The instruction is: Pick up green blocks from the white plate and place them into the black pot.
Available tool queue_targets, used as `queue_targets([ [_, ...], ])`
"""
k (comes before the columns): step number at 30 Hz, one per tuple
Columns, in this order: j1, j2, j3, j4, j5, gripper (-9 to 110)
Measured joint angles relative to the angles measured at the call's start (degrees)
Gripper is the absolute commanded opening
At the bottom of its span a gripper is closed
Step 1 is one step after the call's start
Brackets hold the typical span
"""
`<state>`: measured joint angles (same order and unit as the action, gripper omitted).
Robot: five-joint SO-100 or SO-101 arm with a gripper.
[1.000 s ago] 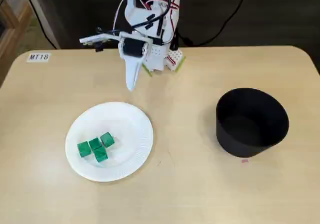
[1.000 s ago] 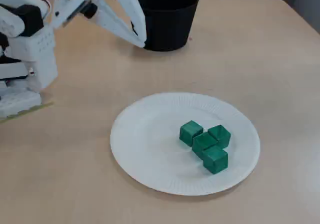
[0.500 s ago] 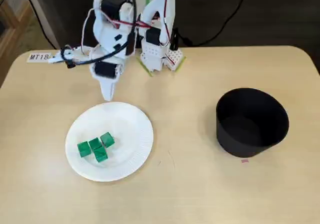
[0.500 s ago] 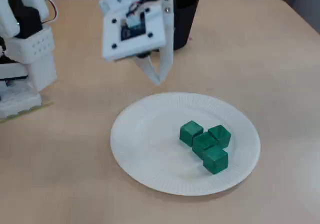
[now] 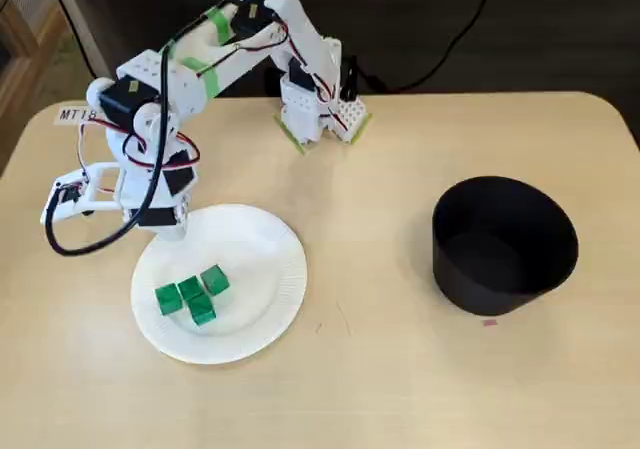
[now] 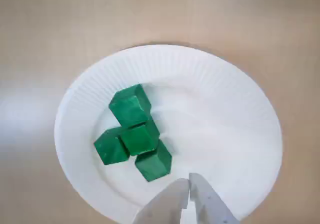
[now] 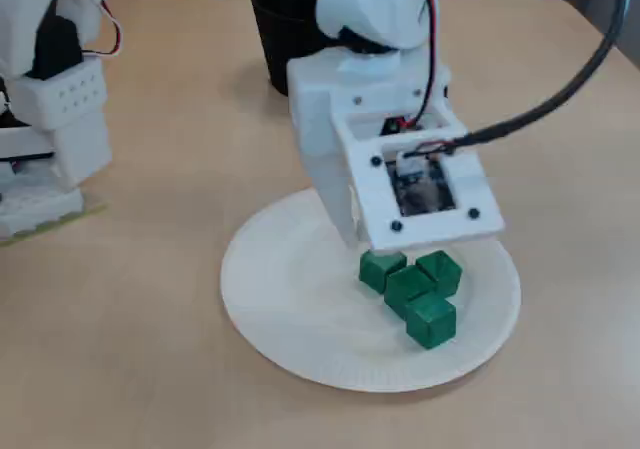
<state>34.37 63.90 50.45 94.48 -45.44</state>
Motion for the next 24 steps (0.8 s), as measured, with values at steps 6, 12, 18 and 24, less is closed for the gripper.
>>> queue_targets([
  [6,-1.8,-2.5,-2.9,0.0,-4.1,-2],
  [12,-4.8,-7.7,-8.2,0.0,-6.9,13],
  [18,-4.4,-11.7,-12.0,0.0,-7.3,23],
  [24,-1.9,-14.1,-14.9,0.0,-7.6,26],
])
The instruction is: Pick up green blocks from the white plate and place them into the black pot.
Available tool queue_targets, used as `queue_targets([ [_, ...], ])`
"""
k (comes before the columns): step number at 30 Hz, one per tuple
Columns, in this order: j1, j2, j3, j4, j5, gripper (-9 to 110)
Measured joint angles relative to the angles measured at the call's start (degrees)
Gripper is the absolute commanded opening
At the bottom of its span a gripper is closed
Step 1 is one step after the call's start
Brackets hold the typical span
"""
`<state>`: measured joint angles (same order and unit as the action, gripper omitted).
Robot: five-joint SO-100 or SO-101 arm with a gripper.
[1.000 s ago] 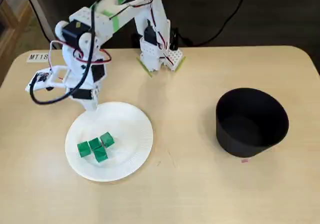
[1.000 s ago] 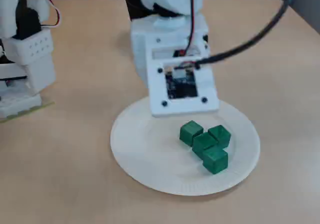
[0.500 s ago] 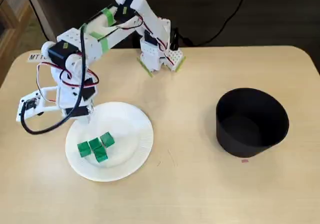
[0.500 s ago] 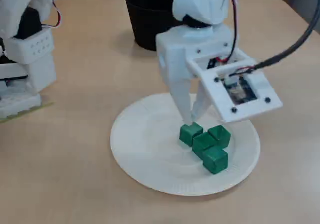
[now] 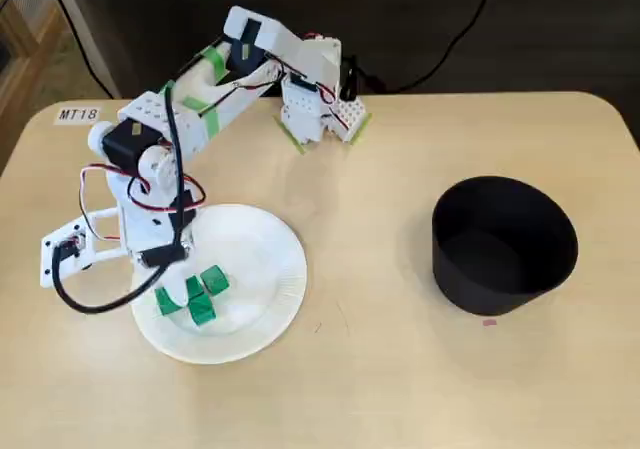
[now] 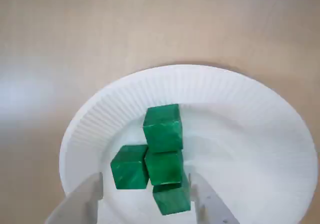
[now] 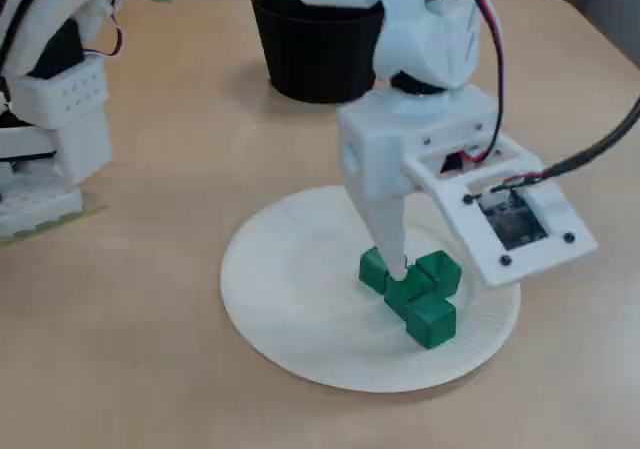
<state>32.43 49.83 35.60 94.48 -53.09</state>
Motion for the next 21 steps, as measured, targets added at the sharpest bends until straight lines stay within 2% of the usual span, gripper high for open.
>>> queue_targets([
  [21,2.5,-7.4,-6.2,0.0,-1.4,26],
])
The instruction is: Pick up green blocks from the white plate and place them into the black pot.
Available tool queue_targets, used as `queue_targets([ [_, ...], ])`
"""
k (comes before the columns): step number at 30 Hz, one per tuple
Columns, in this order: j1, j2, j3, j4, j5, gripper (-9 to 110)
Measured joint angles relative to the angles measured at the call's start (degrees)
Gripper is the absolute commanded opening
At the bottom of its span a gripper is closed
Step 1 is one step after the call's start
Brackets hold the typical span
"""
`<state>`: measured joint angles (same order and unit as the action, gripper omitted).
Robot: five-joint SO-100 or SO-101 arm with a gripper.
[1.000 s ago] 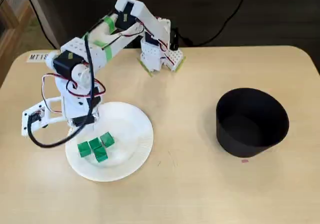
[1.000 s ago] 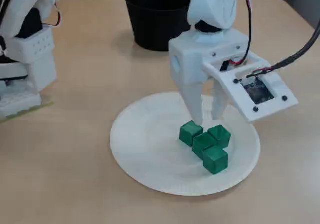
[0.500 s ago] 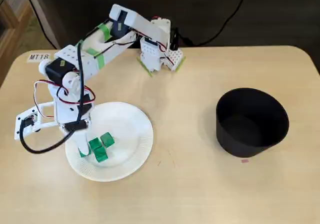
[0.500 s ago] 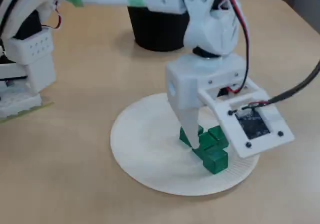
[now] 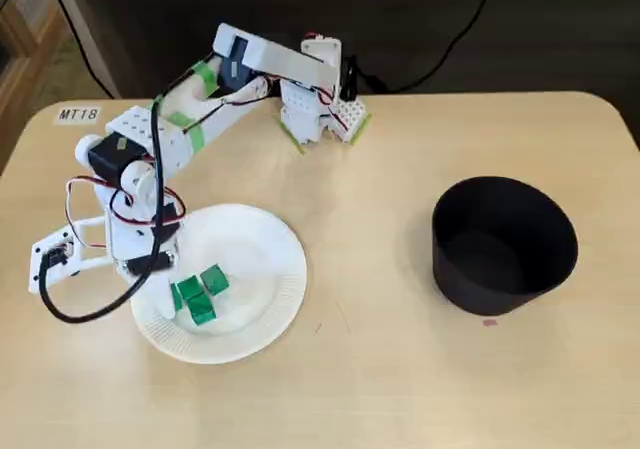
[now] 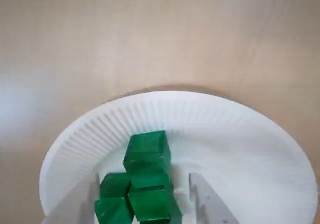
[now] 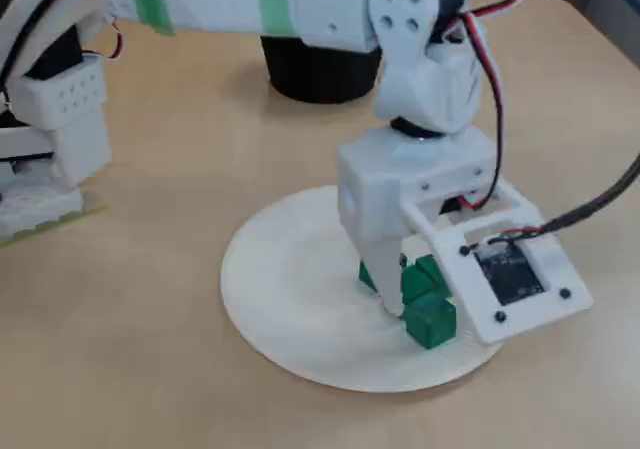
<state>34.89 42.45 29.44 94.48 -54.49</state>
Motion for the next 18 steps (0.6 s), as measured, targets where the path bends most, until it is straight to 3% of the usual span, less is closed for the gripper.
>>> queue_targets([
  [10,0.4,-3.9,-2.7,0.0,0.0,24],
  [15,0.0,-6.8,-5.3,0.0,0.1,16],
  [18,-0.4,-8.6,-7.0,0.0,0.4,6],
])
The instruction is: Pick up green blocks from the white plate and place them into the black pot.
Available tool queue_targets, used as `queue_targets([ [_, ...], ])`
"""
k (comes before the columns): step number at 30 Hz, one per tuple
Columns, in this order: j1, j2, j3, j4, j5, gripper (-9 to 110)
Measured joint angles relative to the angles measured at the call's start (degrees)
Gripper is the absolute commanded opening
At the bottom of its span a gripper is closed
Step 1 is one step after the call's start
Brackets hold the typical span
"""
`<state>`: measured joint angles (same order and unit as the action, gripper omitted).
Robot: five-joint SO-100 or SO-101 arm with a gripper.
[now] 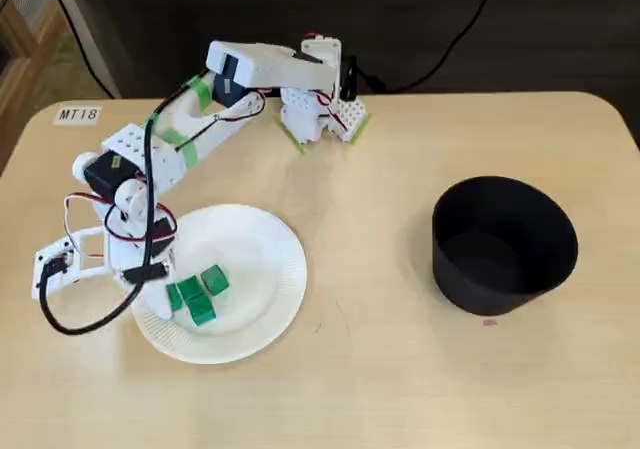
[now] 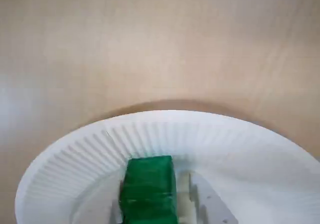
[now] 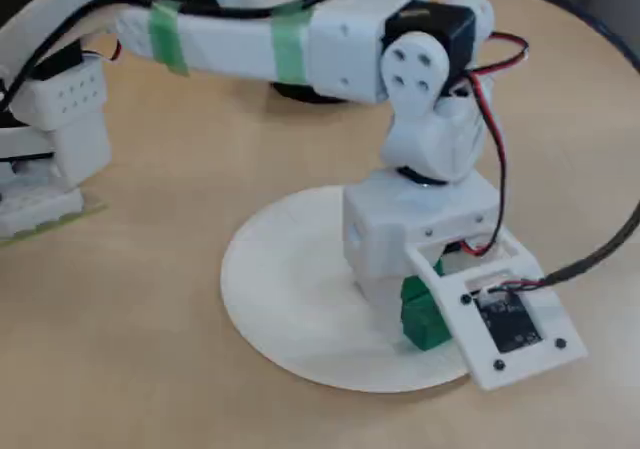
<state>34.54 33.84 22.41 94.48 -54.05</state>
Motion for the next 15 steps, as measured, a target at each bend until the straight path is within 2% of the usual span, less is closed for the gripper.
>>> queue_targets([
  [2,-0.4,-1.4,-2.0,0.0,0.8,-2],
  [11,-1.6,-2.5,-4.7,0.1,4.0,-2],
  [15,-3.4,2.9,-4.7,0.4,10.0,-2],
])
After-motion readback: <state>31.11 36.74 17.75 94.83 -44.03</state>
